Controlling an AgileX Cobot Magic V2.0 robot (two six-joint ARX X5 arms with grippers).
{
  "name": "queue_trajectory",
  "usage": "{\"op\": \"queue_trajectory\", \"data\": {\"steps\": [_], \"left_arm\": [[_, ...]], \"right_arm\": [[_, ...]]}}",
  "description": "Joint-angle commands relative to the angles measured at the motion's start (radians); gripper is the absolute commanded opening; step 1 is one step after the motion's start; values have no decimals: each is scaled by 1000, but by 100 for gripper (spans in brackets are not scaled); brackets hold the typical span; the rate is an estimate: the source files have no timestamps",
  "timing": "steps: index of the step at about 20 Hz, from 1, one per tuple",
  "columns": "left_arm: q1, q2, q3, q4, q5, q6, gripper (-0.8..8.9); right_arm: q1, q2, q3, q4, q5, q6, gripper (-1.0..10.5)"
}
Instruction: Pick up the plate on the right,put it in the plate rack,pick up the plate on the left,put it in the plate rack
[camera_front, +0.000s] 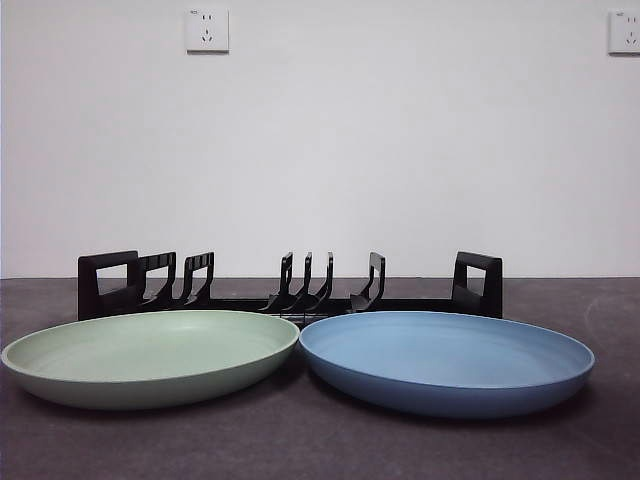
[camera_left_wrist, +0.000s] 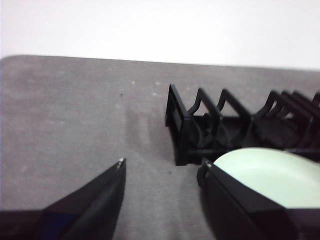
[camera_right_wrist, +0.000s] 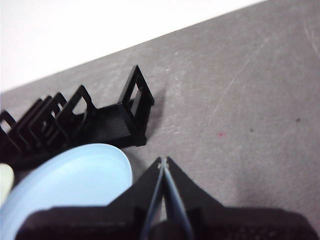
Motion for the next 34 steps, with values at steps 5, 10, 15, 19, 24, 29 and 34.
{"op": "queue_trajectory", "data": {"steps": [5, 10, 15, 19, 24, 29, 34], "left_arm": [[0, -3, -10, 19, 77, -153, 251], [0, -3, 14, 41, 203, -174, 251], [0, -3, 23, 84, 386, -179, 251], [0, -3, 23, 116, 443, -225, 251], [0, -3, 23, 123, 460, -313, 251], [0, -3, 23, 119, 469, -358, 251], [0, -3, 24, 116, 497, -380, 231]], "right_arm": [[3, 6, 23, 7, 3, 91, -9], [0, 56, 92, 8, 11, 90, -9], [0, 131, 155, 9, 11, 90, -9], [0, 203, 210, 10, 11, 90, -9], [0, 332, 296, 10, 7, 75, -9], [0, 486, 402, 6, -1, 18, -9], [0, 651, 517, -42, -5, -29, -9]]}}
